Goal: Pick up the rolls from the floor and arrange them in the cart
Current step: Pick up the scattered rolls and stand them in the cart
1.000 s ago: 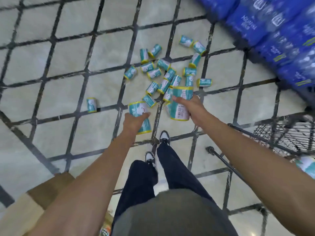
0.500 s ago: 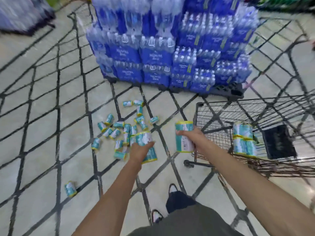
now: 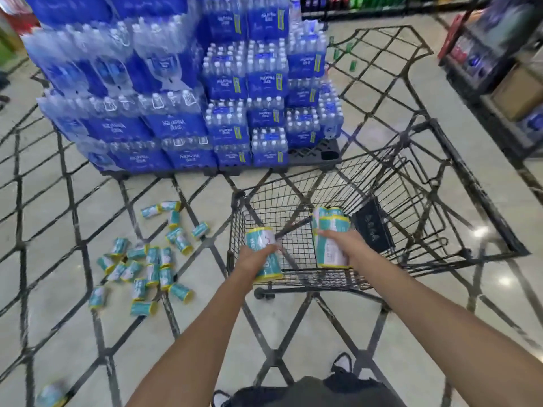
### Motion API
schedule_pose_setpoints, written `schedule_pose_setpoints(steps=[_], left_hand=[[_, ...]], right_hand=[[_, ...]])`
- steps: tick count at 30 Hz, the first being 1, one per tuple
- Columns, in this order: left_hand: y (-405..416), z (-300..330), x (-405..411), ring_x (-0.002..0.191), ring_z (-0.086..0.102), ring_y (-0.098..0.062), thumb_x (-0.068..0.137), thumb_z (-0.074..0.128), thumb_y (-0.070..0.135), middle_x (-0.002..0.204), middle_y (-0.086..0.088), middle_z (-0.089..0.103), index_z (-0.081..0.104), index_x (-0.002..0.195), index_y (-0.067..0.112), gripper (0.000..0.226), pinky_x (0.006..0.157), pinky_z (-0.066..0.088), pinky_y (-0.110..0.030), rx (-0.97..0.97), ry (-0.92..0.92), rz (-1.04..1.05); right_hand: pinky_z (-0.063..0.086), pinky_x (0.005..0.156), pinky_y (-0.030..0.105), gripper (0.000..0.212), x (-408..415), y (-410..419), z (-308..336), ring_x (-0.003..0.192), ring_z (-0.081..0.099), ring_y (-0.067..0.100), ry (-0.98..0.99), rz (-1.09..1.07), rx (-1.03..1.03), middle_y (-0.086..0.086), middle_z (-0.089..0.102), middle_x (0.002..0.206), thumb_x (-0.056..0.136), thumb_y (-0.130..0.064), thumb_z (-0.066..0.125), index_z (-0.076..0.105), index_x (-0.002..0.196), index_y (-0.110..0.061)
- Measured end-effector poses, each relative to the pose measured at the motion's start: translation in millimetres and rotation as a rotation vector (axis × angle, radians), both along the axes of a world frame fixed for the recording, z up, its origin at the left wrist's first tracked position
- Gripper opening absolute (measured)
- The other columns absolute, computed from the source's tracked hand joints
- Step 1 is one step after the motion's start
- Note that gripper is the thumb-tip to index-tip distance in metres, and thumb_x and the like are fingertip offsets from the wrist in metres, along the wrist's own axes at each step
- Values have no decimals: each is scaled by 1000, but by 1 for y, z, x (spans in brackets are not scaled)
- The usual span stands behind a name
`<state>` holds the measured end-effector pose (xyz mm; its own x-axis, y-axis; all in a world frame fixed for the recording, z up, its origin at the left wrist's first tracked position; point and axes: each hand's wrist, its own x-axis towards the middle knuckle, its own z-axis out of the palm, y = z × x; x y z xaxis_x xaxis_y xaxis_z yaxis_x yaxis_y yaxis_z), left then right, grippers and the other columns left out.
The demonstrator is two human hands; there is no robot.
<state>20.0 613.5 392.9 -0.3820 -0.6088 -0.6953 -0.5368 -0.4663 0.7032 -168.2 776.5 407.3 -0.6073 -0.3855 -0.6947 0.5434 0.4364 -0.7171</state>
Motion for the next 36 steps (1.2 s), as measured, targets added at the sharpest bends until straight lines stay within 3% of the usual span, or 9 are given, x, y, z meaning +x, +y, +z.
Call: schedule_pose_setpoints(steps=[6,9,12,16,20,24,27,30,36], left_hand=[[48,-12,-84,83,72,-26,74,89,29,104,-14,70,53,117,7,60,62,59,-32,23,-47,-8],[49,-25,-113,73,70,-21,76,88,24,94,-11,71,57,108,8,46,54,55,-26,43,-68,-19],[37,-41,-139,73,69,-20,75,89,28,92,-9,69,54,104,11,48,56,58,-30,44,-108,5],[6,-78,-172,88,72,-28,65,93,37,107,-14,70,50,116,10,72,80,62,-48,32,-181,4],[-35,-118,-210,84,67,-24,74,88,33,104,-11,61,40,120,10,70,71,60,-40,71,-225,12],[-83,-166,-242,97,67,-30,67,91,43,116,-14,61,38,126,10,86,86,60,-47,66,-292,0],[-112,-212,-261,103,65,-31,61,92,49,118,-13,58,34,132,8,101,89,58,-49,71,-327,10],[-135,-260,-277,114,60,-33,58,89,55,129,-15,54,28,143,5,116,95,55,-48,67,-369,23],[-149,-351,-296,113,54,-22,78,85,37,124,-7,51,28,144,4,93,95,46,-28,58,-416,2]], right_hand=[[60,52,35,54,-81,51,-15,78,76,27,-49,-34,87,15,75,99,72,-14,91,58,114,-4],[56,55,34,36,-105,52,-31,74,71,24,-67,-25,100,14,72,96,79,-11,86,53,95,-10],[59,53,35,56,-125,37,-47,83,74,28,-99,-26,115,15,72,107,74,-16,90,53,114,-6],[56,47,30,64,-148,0,-76,84,73,25,-154,-3,147,16,72,113,76,-12,89,51,126,-2],[51,55,31,62,-173,-52,-108,78,66,19,-172,-13,179,10,67,105,81,-10,86,42,124,-7],[53,57,28,76,-196,-115,-154,81,68,19,-145,1,255,9,67,106,72,-24,92,42,129,-8],[55,96,41,118,-207,-159,-195,120,63,30,-130,51,322,11,59,138,56,-46,94,34,150,-9],[33,119,49,124,-216,-196,-252,148,34,31,-120,66,393,11,29,164,76,-39,88,3,162,-10],[38,112,36,123,-218,-238,-357,142,41,25,-115,60,503,11,33,162,78,-34,87,0,162,-8]])
